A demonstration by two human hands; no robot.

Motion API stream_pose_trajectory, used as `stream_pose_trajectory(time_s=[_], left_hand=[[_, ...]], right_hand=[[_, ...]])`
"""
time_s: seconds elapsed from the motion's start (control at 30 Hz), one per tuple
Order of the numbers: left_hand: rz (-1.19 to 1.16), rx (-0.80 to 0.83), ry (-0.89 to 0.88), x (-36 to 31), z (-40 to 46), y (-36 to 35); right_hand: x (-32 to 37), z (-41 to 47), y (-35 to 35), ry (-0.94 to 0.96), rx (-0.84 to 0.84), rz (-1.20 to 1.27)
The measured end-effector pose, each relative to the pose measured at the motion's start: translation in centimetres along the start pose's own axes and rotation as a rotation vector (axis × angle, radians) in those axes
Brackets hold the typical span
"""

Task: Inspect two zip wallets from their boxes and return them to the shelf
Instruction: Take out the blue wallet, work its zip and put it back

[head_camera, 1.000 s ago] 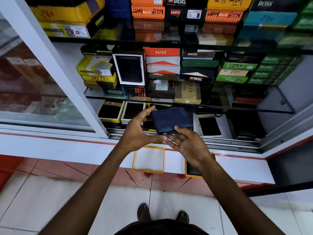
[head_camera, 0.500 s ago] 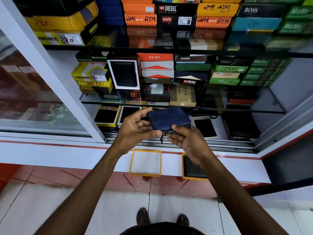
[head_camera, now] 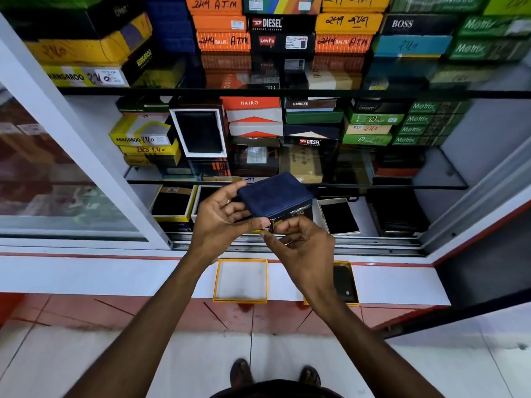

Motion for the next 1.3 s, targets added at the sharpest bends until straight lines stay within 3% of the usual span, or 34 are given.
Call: stream_pose_trajectory(time_s=[0.17, 0.33, 0.47, 0.87, 1.0, 1.17, 1.3], left_hand=[[-0.006, -0.013, -0.030, -0.4, 0.0, 0.0], [0.024, 0.000, -0.050, -0.5, 0.0, 0.2], [0.026, 0.031, -0.054, -0.4, 0.1, 0.9], [-0.147, 0.252, -0.037, 0.4, 0.4, 1.2], [-0.326, 0.366, 0.004, 1.2, 0.4, 0.2], [-0.697, 0.477, 0.042, 1.8, -0.1, -1.7], [-0.886, 0.382, 0.087, 2.3, 0.0, -2.0]], right_hand=[[1.2, -0.2, 1.3, 0.104, -0.058, 0.046], [2.5, 0.2, 1.9, 0.255, -0.041, -0.206], [2.4, 0.8, 3.9, 0.242, -0.041, -0.267], [-1.3, 3.7, 5.1, 0.007, 0.195, 0.197], [-0.5, 3.5, 4.5, -0.039, 0.266, 0.369], [2.3, 2.5, 4.3, 0.008, 0.239, 0.484], [5.0, 1.4, 4.2, 0.143, 0.139, 0.357]])
Point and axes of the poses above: each hand's wrist, its own z-axis towards the middle knuckle, its own y-axis out of the back of the hand, x = y × z, the point moved 9 cm from there along z, towards the middle knuckle, and after that the axes turned 13 degrees about x, right-handed, at the moved point
